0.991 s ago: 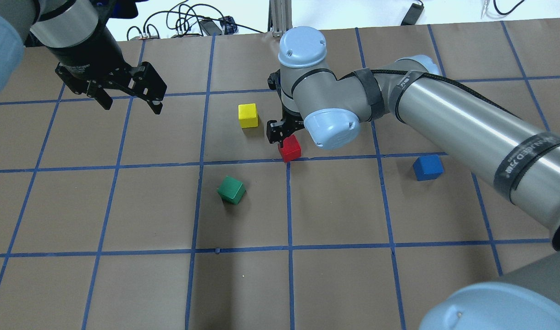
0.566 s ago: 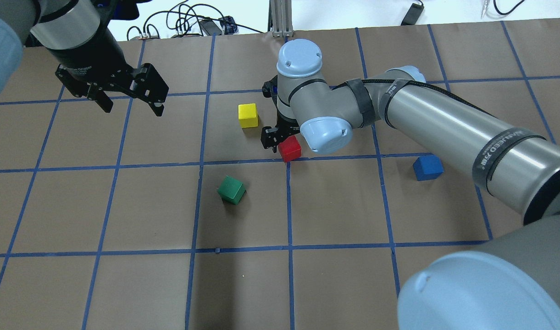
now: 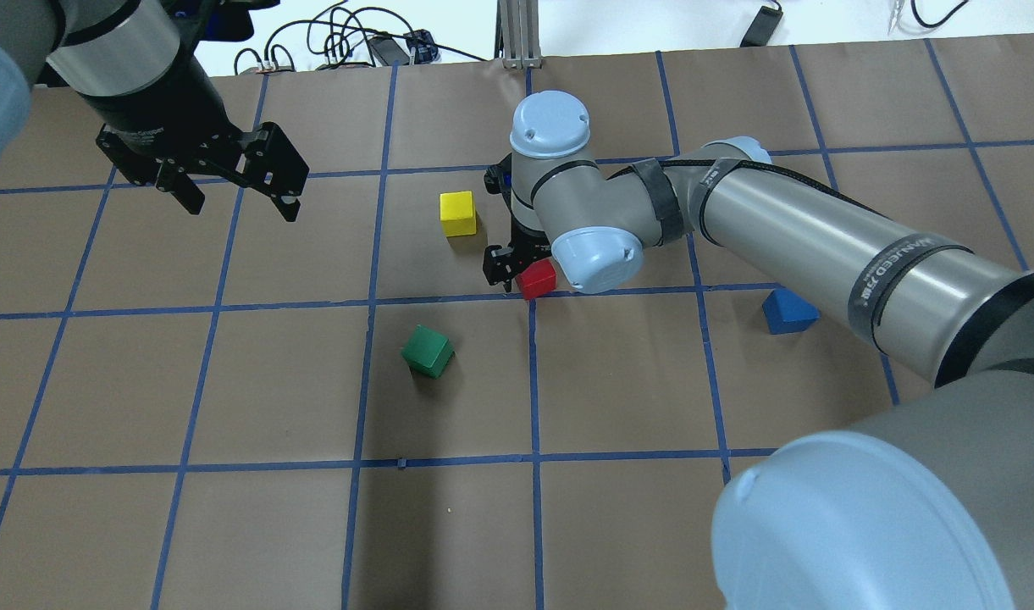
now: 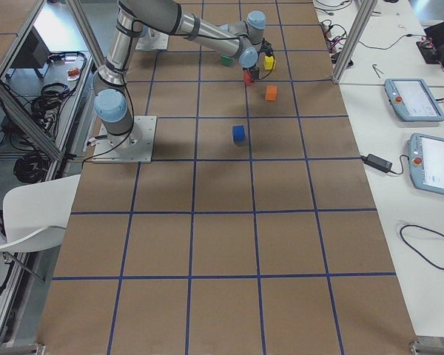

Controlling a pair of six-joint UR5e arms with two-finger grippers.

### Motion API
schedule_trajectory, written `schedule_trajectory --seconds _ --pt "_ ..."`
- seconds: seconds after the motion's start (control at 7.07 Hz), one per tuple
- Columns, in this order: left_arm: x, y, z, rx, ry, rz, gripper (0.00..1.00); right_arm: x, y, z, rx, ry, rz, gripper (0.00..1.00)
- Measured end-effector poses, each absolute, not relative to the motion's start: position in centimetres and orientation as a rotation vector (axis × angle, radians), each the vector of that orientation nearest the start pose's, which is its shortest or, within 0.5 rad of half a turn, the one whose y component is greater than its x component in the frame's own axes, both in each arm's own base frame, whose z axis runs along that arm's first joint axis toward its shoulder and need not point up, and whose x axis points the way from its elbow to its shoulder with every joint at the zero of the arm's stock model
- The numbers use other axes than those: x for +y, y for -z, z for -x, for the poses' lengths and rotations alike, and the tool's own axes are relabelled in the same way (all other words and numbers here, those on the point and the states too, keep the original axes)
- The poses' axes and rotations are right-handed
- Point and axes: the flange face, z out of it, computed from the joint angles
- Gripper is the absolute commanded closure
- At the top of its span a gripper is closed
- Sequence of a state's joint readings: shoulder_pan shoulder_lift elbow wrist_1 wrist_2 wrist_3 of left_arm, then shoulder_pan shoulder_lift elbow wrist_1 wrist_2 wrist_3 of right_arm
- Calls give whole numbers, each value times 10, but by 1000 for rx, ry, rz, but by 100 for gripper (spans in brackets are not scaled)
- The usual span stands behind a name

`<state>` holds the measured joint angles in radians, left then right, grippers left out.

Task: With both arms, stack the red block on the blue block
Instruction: 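Close the right gripper on the red cube and lift it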

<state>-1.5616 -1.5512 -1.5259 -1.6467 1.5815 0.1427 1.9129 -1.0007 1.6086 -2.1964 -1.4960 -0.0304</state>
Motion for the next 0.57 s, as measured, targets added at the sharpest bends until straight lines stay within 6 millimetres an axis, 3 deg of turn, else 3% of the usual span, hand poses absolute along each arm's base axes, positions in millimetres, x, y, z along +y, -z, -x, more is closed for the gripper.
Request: schedule_trajectory --seconds 0.14,0.42,0.57 --pt "-483 -512 128 3125 -19 -209 0 -568 -198 -352 3012 9 566 51" --pt "-483 -511 128 3125 -21 -209 0 -569 -201 -352 3013 21 557 100" --pt "-483 -511 128 3125 -21 -209 0 -569 -203 -352 3013 23 549 100"
